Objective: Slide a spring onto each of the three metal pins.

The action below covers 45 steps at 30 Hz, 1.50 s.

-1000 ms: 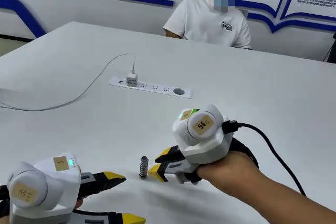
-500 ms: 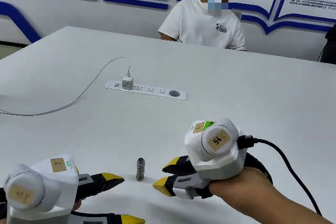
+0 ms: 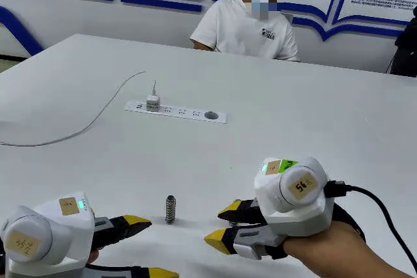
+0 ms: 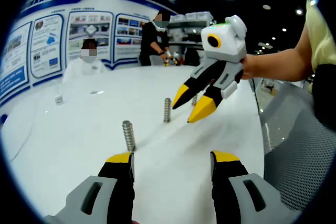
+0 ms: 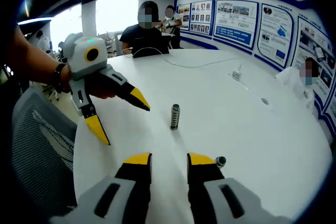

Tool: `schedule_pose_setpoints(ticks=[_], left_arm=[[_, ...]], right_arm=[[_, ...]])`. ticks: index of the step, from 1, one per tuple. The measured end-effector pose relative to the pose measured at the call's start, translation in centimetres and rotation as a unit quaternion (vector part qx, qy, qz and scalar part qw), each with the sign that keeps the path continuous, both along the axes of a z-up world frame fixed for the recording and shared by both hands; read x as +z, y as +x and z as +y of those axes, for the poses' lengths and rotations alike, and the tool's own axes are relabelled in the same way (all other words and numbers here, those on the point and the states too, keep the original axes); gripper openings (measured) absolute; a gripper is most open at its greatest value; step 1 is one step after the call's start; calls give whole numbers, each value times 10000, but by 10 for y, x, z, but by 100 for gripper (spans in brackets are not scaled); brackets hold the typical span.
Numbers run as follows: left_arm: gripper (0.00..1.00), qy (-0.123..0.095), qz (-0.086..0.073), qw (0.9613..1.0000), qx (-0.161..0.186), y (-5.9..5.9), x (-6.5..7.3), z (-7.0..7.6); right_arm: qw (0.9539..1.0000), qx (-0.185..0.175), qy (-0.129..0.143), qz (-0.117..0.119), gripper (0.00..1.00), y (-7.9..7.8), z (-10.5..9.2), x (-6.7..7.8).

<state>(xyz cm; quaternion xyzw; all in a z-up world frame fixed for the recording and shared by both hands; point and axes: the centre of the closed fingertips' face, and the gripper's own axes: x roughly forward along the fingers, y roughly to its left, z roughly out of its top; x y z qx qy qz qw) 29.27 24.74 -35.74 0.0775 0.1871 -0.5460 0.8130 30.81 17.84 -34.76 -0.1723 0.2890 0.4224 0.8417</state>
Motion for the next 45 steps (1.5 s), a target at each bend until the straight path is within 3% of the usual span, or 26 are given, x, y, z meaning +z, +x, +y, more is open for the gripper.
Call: schedule_pose_setpoints(ticks=[30, 45], left_arm=[[64, -1, 56, 10000, 8, -2, 1, -2], [65, 3, 72, 10000, -17, -5, 0, -5]], right_arm=[[9969, -773, 159, -37, 34, -29, -80, 5], [9915, -1293, 145, -66, 37, -44, -131, 4]])
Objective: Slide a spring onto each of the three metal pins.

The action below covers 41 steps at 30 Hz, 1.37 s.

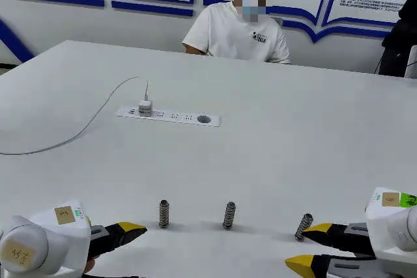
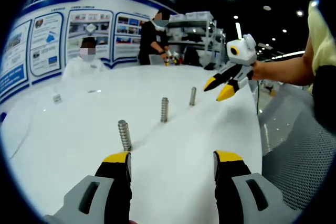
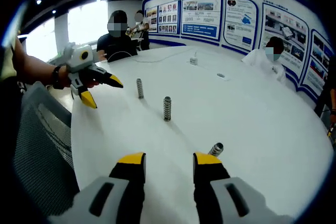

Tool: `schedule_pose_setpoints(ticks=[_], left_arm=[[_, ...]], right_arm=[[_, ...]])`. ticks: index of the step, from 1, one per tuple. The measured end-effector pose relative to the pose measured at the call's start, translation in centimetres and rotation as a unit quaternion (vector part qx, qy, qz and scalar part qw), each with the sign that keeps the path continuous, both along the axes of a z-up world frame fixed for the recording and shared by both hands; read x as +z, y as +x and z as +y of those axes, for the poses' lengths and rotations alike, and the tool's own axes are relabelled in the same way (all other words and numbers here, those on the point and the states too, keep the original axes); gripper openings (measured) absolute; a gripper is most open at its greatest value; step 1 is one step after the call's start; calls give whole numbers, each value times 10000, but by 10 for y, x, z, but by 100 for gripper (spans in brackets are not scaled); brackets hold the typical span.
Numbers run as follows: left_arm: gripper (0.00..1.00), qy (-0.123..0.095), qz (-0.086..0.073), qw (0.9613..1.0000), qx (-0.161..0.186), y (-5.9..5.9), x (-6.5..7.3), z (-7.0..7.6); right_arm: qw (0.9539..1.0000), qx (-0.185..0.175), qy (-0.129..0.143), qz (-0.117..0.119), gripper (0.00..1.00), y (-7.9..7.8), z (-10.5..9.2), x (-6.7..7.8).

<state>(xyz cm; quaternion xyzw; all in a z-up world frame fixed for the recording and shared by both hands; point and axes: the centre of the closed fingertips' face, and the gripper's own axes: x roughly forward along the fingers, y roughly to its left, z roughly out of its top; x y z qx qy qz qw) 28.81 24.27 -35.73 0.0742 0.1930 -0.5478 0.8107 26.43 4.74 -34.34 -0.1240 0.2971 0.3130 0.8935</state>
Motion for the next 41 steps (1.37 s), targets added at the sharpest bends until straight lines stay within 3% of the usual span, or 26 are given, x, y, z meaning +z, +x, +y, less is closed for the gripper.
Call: schedule_pose_setpoints(ticks=[5, 12, 25, 41], left_arm=[[65, 10, 5, 10000, 9, 0, 0, 1], [65, 38, 26, 10000, 0, 0, -3, 0], [65, 74, 32, 10000, -1, 1, -4, 2], [66, 77, 50, 10000, 20, 2, -6, 3]], right_arm=[[9999, -147, -21, -7, 39, -4, -20, -2], [9998, -148, 10, -154, 46, -7, -30, -5], [9990, 95, 8, -429, 61, -9, -33, -17], [9984, 66, 91, -562, 66, -4, -35, -14]])
